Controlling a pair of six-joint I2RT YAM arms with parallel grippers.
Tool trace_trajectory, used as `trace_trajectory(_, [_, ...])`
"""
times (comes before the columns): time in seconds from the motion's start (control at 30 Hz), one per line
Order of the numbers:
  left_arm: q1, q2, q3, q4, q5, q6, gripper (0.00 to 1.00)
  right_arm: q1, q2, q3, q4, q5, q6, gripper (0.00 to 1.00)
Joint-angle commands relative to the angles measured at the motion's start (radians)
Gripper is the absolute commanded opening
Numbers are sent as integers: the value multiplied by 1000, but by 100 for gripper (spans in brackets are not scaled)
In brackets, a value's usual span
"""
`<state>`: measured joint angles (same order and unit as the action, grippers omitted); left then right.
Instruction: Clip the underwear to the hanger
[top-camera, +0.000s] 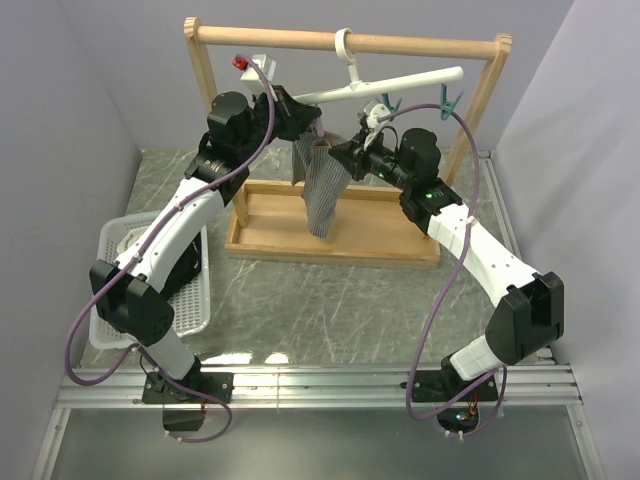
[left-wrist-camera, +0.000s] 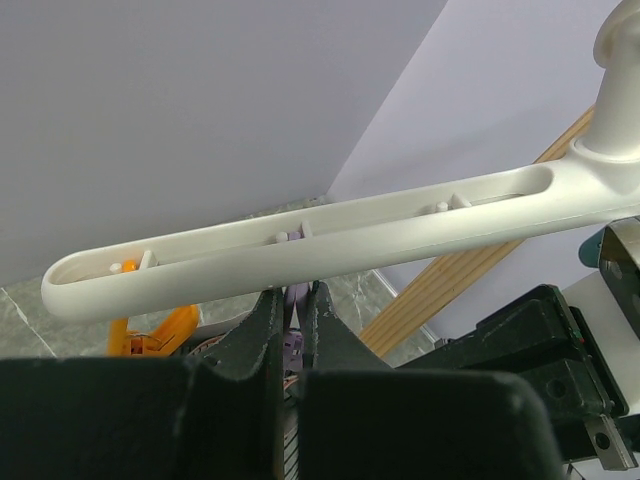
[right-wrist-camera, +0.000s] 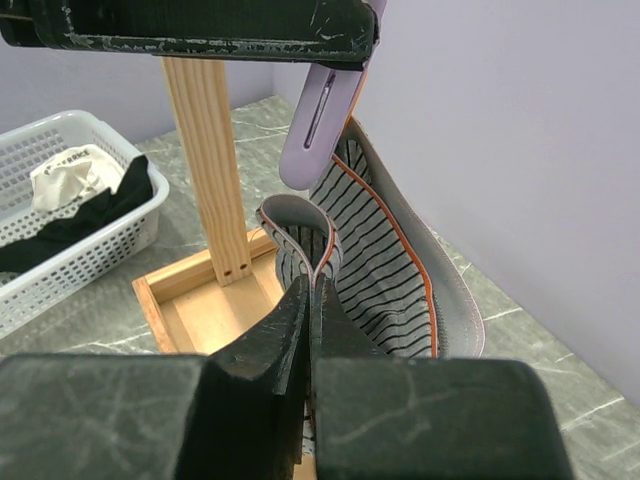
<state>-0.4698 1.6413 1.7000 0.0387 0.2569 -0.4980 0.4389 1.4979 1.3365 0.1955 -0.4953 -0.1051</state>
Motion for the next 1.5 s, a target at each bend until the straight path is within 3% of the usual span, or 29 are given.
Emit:
trace_trajectory(0.0, [-9, 8, 18, -30, 50, 21, 0, -11, -47, 39, 47, 0, 13, 0])
trace_trajectory(1.47, [-10, 15, 7, -36, 53, 67, 0, -69, -45, 102, 185, -22, 358, 0])
